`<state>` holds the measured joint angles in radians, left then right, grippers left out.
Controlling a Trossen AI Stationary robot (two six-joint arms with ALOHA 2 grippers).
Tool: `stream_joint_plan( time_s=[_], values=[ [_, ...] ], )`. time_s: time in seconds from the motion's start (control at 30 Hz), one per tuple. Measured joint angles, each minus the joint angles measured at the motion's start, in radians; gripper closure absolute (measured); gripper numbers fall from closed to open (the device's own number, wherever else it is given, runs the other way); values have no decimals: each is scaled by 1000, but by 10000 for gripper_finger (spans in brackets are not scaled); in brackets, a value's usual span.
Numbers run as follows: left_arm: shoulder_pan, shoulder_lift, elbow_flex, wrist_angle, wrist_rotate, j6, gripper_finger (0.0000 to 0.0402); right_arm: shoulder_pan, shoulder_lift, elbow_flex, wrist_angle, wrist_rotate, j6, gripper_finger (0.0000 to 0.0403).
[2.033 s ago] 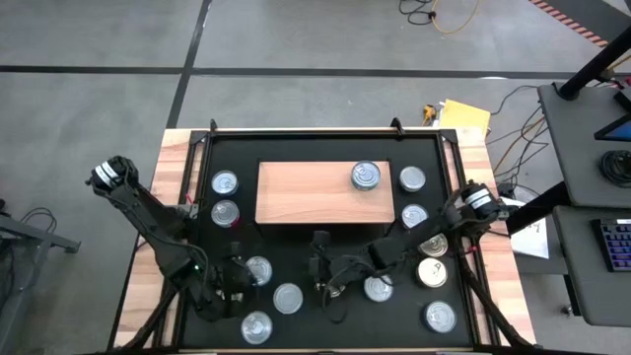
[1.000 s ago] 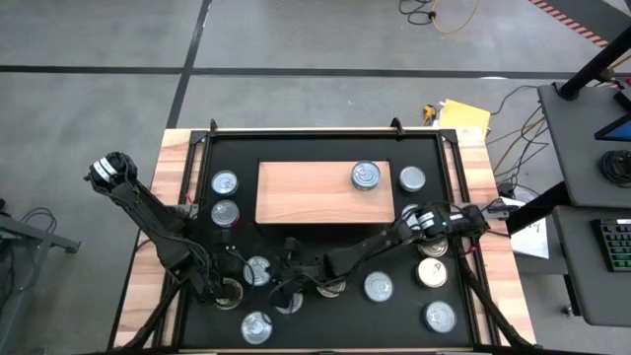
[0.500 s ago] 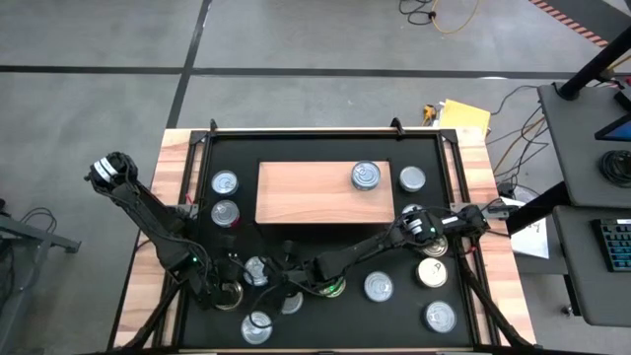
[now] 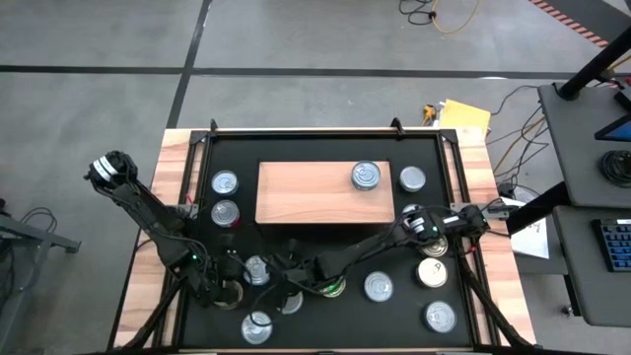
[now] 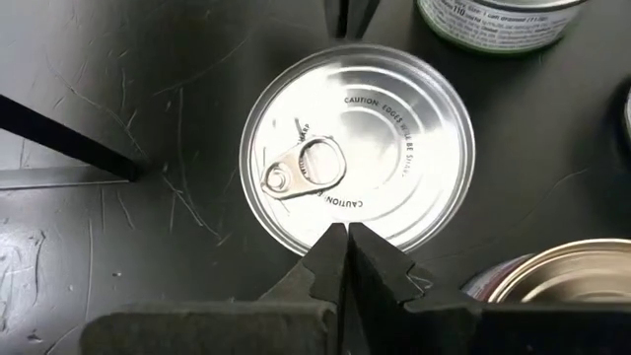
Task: Stack canned seafood by type on shelf
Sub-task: Put the light blue tuna can on the shelf
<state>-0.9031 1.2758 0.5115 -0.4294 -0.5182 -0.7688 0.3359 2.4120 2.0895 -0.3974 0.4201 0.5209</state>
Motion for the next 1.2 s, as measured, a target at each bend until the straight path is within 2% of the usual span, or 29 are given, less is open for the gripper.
stream_joint_plan(
  time_s=[0.6,0.83,1.07,1.2],
  values=[
    [-32,2,-21,2,-11,-61,401,2,-7,-7,-61,3,20,394],
    [-35,2,-21,4,-11,-69,401,0,-7,-7,-62,-2,266,394],
    [-48,3,-22,6,-19,-79,401,-2,-7,-7,-57,-2,441,393],
    [-52,3,-22,7,-20,-79,401,-2,-7,-7,-51,-3,526,378]
  ],
)
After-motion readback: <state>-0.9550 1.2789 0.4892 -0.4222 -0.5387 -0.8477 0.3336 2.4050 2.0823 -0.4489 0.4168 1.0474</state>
